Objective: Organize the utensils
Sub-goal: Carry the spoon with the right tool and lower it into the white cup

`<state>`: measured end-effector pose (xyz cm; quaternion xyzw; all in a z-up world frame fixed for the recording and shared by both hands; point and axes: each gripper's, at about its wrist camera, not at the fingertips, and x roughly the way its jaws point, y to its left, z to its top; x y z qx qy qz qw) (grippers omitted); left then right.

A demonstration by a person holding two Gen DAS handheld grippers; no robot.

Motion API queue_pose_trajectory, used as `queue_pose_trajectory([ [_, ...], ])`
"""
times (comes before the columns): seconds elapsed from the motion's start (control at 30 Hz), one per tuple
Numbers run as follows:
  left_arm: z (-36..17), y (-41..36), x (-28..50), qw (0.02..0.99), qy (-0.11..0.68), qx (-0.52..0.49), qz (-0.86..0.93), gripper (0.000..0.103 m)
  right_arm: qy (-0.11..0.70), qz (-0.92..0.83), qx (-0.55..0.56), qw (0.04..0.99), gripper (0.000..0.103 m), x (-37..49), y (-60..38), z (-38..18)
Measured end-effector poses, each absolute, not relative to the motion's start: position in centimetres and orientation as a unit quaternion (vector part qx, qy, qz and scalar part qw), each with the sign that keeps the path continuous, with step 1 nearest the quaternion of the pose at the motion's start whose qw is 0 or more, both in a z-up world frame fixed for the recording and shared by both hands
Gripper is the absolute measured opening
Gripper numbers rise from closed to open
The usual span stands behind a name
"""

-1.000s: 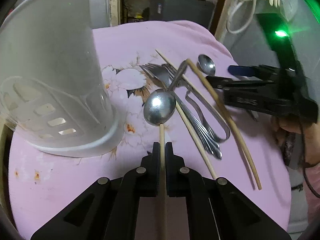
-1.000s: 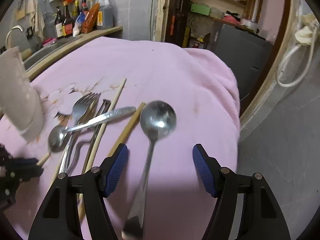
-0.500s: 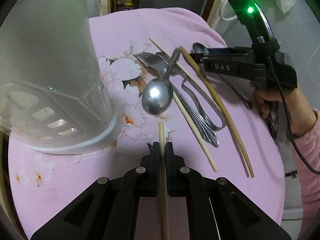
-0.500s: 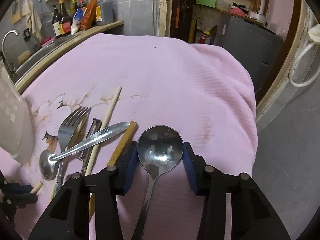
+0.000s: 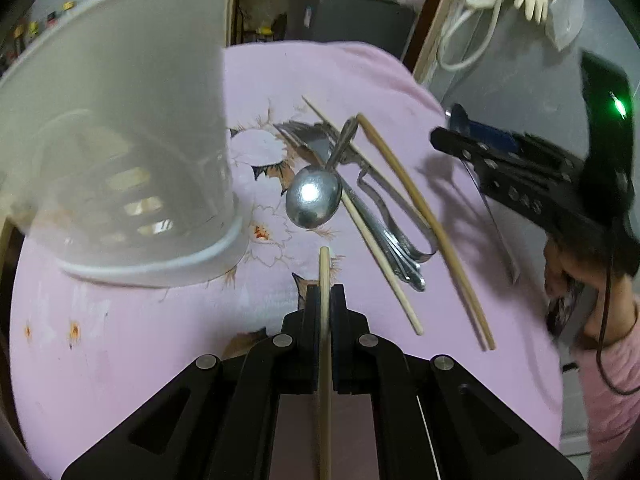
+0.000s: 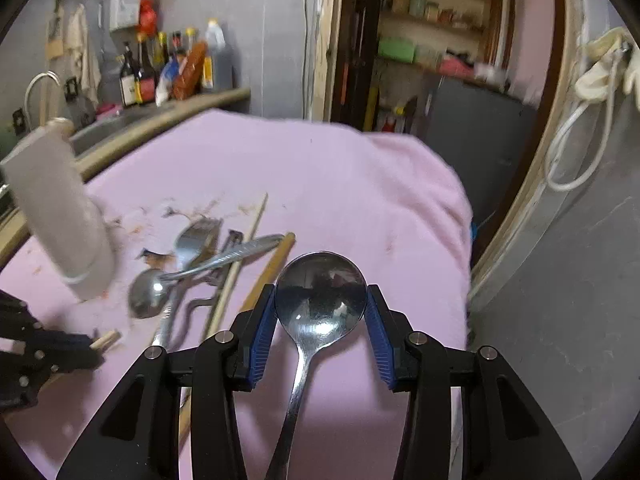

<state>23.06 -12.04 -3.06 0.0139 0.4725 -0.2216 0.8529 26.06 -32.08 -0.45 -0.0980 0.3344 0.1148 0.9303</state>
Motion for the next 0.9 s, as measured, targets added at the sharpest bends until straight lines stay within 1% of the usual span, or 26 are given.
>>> queue_pose_trajectory([
  [0.17,-1.0,-10.3,21.2,0.887,0.404,-0.024,-0.221,0.003,0.265,0.105,-0.117,0.951,0.041,22.7,-30.8,0.9],
  [0.4,2.2,-8.4,17.8,0.931,0.278,-0.062,-0.229,0.003,0.164,0.084,-0.126,0.975,0.041,18.5,-28.9,2.1],
  [0.57,4.5,-7.6,16.2,0.951,0.19,-0.074,-0.231,0.003,0.119,0.078,-0.113,0.983,0.041,17.2,-28.2,3.6],
  [0.73,7.5,-5.5,15.7,0.958,0.143,-0.097,-0.231,0.003,0.089,0.084,-0.107,0.987,0.041,16.8,-27.1,6.1],
  [0.9,10.4,-2.1,17.5,0.958,0.11,-0.132,-0.231,0.003,0.064,0.109,-0.098,0.987,0.041,16.7,-25.0,8.8],
])
